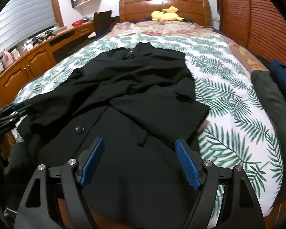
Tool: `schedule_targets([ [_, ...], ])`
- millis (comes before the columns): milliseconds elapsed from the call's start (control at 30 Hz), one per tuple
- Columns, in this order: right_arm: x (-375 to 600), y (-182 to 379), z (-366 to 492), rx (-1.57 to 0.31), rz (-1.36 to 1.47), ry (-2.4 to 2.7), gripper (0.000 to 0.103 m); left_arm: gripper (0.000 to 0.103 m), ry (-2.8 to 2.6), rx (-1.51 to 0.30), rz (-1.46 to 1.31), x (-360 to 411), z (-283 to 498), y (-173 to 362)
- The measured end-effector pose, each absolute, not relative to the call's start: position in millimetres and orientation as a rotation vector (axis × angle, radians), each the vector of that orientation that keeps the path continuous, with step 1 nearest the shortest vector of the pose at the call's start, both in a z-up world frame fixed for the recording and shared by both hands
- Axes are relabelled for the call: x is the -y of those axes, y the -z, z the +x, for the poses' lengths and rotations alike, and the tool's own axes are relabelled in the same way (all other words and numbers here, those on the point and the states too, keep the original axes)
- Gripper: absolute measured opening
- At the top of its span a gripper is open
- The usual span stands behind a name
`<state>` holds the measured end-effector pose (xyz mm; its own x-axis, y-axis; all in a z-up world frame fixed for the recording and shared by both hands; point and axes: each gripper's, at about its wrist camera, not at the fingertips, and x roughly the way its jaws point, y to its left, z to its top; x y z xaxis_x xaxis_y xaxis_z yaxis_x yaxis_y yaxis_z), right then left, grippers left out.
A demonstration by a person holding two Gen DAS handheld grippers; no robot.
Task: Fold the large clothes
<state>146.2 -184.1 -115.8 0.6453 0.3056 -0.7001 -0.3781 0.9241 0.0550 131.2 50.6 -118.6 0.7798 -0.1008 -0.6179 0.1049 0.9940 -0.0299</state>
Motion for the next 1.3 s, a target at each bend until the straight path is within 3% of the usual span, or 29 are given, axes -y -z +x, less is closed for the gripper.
schedule_targets([
  [467,212,121,165,-0.757,-0.084,-0.312,0.078,0.038,0.110,-0.716,-0.038,-75,157,134],
  [533,210,127,171,-0.764,-0.072,-0.317,0.078,0.028,0.093,-0.691,-0.017,-76,157,133],
  [600,205,133,175,-0.774,-0.070,-0.322,0.078,0.010,0.101,-0.670,0.000,-78,156,129],
  [667,200,139,178,-0.783,-0.073,-0.327,0.078,0.004,0.106,-0.656,-0.002,-83,156,126],
  [967,189,146,184,-0.780,-0.087,-0.337,0.078,0.005,0.015,-0.610,-0.008,-108,158,111],
  [1167,198,142,177,-0.770,-0.083,-0.326,0.078,0.022,0.033,-0.636,-0.038,-118,146,109],
  [1300,205,143,169,-0.774,-0.086,-0.312,0.078,0.025,0.027,-0.653,-0.045,-126,127,112],
])
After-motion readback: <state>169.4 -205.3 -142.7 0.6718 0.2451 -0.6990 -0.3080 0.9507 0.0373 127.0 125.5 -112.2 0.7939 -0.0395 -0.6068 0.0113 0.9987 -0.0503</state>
